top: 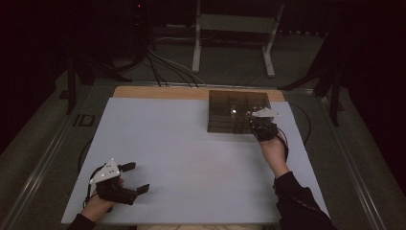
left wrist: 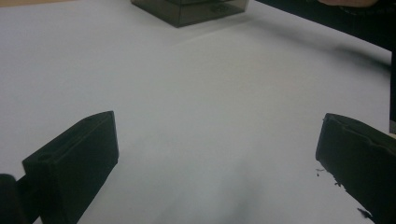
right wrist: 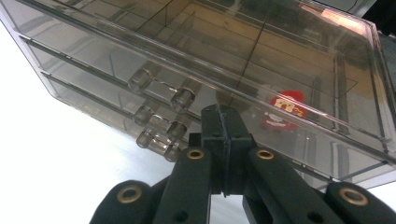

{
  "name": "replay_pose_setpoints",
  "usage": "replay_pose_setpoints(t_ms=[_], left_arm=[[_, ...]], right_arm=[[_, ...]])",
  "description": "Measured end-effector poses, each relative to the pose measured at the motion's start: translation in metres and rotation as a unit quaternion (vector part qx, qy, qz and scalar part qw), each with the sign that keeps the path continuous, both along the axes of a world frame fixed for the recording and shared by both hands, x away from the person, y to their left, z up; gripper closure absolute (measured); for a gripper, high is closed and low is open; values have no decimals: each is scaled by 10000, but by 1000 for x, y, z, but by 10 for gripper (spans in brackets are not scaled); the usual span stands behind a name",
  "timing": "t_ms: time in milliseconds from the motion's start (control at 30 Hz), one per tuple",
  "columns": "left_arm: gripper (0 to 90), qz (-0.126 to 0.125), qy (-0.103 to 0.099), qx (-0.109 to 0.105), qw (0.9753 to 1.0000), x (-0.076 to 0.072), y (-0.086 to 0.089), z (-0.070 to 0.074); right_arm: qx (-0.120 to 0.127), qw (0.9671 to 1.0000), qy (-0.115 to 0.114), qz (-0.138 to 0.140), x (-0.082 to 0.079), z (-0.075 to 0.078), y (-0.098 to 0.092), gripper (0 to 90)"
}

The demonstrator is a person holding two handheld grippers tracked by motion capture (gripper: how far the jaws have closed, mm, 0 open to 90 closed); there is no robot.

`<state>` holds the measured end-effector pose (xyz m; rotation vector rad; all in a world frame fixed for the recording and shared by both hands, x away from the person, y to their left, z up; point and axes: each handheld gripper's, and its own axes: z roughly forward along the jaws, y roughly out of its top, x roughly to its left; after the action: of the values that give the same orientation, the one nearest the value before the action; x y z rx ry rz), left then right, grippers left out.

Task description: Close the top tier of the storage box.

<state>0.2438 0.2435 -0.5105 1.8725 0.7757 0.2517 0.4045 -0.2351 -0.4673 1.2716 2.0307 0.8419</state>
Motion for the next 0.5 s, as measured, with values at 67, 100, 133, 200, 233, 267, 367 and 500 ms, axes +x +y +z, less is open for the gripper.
replay_pose_setpoints(t_ms=[67,100,133,200,233,267,367,500], left_arm=[[0,-3,2,4,10000,0,0,0],[0,1,3,2,10000,0,0,0],[0,3,8,-1,10000,0,0,0],[0,1,7,1,10000,0,0,0],[0,2,8,-2,10000,0,0,0],[0,2,9,-4,10000,0,0,0],[0,0,8,1,10000,0,0,0],[0,6,11,7,10000,0,0,0]], right_arm=[[15,10000,7,-1,0,0,0,900],[24,10000,7,-4,0,0,0,900],[26,10000,9,-3,0,0,0,900],[24,10000,11,-4,0,0,0,900],[22,10000,12,1,0,0,0,900],[14,10000,13,6,0,0,0,900],[26,10000,7,-6,0,1,-1,900],[23,10000,5,22,-2,2,-3,900]])
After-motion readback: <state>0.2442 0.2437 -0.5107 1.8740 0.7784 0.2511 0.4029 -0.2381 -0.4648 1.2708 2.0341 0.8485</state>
